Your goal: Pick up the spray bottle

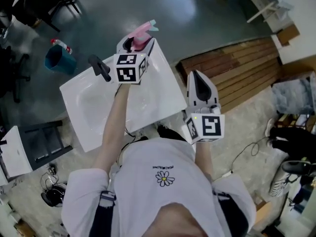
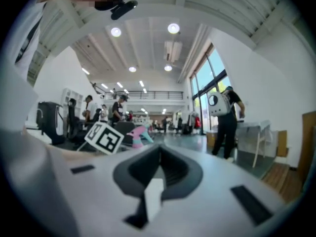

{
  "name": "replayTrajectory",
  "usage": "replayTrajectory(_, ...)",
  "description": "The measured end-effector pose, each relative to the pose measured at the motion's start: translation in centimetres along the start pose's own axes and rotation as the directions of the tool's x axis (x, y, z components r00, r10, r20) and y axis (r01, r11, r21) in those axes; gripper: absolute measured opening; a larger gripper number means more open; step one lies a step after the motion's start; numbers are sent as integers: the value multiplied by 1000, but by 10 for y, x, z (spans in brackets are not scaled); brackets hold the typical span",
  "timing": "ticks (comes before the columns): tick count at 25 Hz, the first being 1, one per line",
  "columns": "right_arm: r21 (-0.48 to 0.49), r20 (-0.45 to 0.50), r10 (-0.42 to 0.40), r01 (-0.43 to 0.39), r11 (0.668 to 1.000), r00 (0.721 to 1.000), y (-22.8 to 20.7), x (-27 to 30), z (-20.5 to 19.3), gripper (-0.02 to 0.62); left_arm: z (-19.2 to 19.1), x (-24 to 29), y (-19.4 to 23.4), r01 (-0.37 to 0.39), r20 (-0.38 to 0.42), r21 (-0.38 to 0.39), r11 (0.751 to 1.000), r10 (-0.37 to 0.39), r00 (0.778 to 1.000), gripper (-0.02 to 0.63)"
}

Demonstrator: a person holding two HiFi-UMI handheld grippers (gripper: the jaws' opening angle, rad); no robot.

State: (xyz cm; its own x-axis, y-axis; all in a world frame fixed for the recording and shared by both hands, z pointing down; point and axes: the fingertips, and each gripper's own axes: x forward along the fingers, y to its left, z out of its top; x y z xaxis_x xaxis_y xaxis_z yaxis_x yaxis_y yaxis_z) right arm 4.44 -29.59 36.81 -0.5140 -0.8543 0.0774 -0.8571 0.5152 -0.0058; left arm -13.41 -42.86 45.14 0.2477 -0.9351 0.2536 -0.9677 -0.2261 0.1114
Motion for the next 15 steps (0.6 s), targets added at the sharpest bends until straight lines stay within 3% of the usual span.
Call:
replayTrajectory(5, -31, 48, 98, -97, 995, 994, 27, 17, 21, 31, 58, -53, 4, -39, 104, -11, 999, 40, 994, 319)
replayTrajectory(9, -51, 88, 194, -190, 980, 977, 58, 30, 36, 30, 82, -107, 14, -99, 164, -20, 995, 101, 981, 319)
replayTrajectory(15, -86, 101, 308, -300, 950, 946, 108, 40, 48, 30, 104, -180, 33, -231, 215, 75, 970, 211, 953, 319)
